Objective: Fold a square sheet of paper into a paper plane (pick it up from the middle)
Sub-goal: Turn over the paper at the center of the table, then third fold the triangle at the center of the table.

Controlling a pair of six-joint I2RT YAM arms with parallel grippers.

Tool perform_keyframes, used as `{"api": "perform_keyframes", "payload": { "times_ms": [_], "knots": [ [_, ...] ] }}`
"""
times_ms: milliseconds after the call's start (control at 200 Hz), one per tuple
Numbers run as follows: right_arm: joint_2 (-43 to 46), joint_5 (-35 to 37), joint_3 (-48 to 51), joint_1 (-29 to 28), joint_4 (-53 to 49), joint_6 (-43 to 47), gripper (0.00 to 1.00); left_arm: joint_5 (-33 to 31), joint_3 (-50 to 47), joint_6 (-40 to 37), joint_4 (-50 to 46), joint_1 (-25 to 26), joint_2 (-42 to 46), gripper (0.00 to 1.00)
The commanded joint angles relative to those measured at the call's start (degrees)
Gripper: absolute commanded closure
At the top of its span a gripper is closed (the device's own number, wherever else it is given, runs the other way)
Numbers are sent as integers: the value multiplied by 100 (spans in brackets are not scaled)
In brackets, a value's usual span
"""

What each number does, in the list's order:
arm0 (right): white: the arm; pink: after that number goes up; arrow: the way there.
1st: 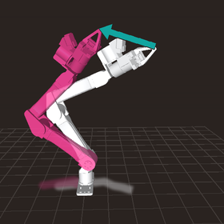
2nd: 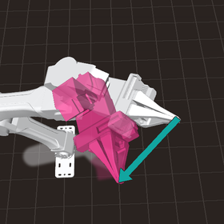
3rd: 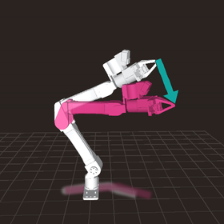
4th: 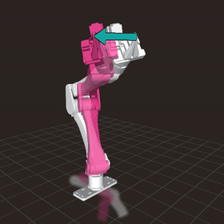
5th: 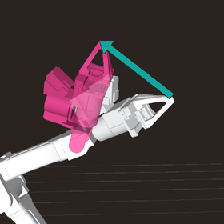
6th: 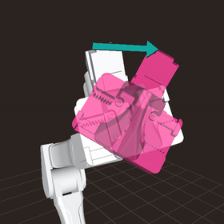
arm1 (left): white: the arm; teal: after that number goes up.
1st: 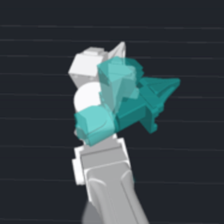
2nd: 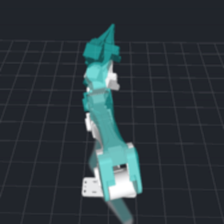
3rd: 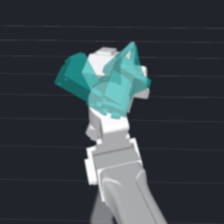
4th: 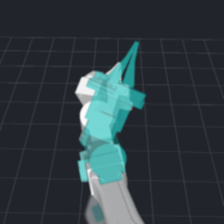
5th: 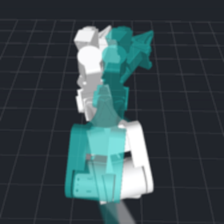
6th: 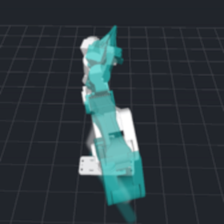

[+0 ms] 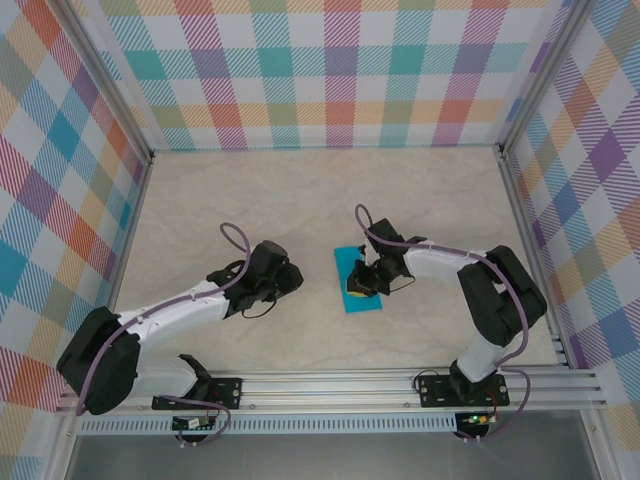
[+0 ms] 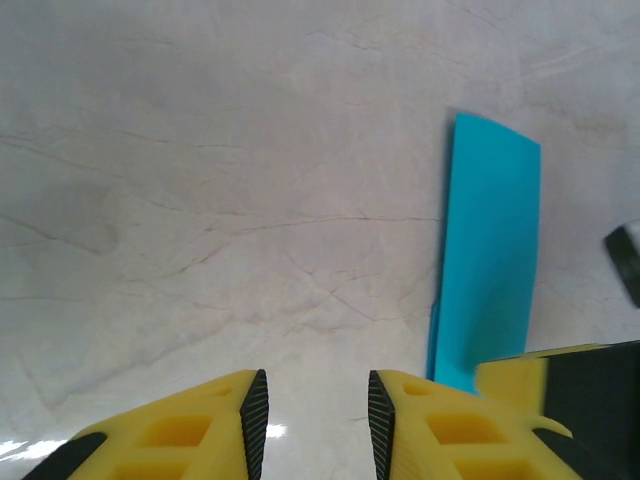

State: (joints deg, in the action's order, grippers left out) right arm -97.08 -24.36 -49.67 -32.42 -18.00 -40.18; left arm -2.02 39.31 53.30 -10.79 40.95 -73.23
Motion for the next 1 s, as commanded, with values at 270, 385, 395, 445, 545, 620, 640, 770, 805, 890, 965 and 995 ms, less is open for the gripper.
{"api": "perform_keyframes", "payload": {
  "times_ms": [270,385,395,445,545,620,640,770,805,890,965,995],
  "knots": [
    [-241,203,587,-121,1239,-1083,91,460,559,10,226,-42,-747,68],
    [-110,177,590,-144,1257,-1130,91,547,749,14,261,-34,-972,68],
    [-81,190,590,-146,1234,-1114,91,559,761,14,259,-34,-984,68],
    [128,274,579,-139,1104,-1024,91,592,831,14,274,-25,-1053,69],
    [612,462,466,-116,650,-710,90,647,980,27,333,-28,-1198,70],
    [899,651,392,10,164,-495,89,760,1232,24,269,-30,-1392,71],
    [959,660,422,76,111,-480,89,806,1308,5,250,-26,-1451,71],
    [1180,329,682,599,70,-293,88,955,1658,-86,290,30,-1796,72],
    [1176,272,682,711,2,-204,88,967,1699,-72,350,43,-1874,72],
    [1151,60,691,933,-33,-59,86,1062,1755,-62,568,62,-2086,72],
    [1139,-27,687,1009,-44,27,84,1224,1901,-112,689,71,-2327,72],
    [1151,-2,686,1017,-55,24,84,1277,1977,-150,699,79,-2408,73]
  ]
}}
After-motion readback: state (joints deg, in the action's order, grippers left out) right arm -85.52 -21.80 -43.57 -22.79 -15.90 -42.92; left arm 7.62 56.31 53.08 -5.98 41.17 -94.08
